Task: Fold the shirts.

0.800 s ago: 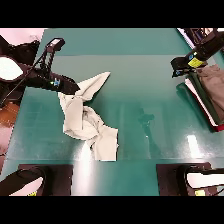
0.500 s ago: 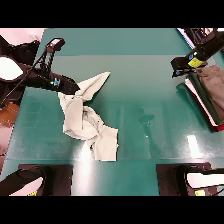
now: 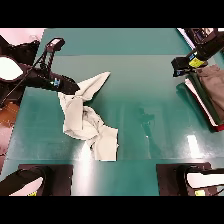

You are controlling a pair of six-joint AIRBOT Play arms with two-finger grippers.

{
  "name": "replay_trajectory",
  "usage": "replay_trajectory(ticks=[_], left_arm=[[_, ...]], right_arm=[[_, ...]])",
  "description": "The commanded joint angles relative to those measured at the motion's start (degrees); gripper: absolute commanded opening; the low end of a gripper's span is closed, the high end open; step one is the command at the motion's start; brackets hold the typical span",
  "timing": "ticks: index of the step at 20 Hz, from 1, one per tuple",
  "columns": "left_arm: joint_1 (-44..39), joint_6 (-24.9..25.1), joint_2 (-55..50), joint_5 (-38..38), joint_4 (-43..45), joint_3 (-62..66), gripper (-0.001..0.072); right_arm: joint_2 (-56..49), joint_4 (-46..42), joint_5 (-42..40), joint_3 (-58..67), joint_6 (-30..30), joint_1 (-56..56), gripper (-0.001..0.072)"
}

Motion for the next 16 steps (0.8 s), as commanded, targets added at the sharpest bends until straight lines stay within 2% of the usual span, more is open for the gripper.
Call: replay_trajectory(ticks=[1,6,7,8,9,12,16], left_arm=[[0.07,-0.09,-0.04,4.79,-0.74,0.04,0.0033],[0.04,-0.44,-0.04,5.20,-2.89,0.04,0.0035],[0.07,-0.44,-0.04,5.07,-2.49,0.02,0.0101],[0.07,-0.94,-0.04,4.90,-1.73,-0.13,0.0418],[0.07,-4.72,-0.31,4.55,0.48,-0.44,0.0594],[0.07,-12.63,-1.18,0.63,12.15,-4.04,0.0592],[0.07,-18.60,-1.22,1.90,22.88,-14.38,0.0593]], right_arm=[[0.02,-0.09,-1.14,0.02,0.02,0.31,0.0020],[0.02,0.33,-2.78,0.02,0.02,0.35,0.0019],[0.02,0.37,-2.73,0.02,0.02,0.35,0.0019],[0.02,0.37,-2.43,0.02,0.04,0.35,0.0020],[0.02,0.39,-2.43,0.02,0.02,0.35,0.0019],[0.02,0.39,-2.19,0.02,0.04,0.35,0.0019],[0.02,0.39,-0.39,0.02,0.04,0.35,0.0020]])
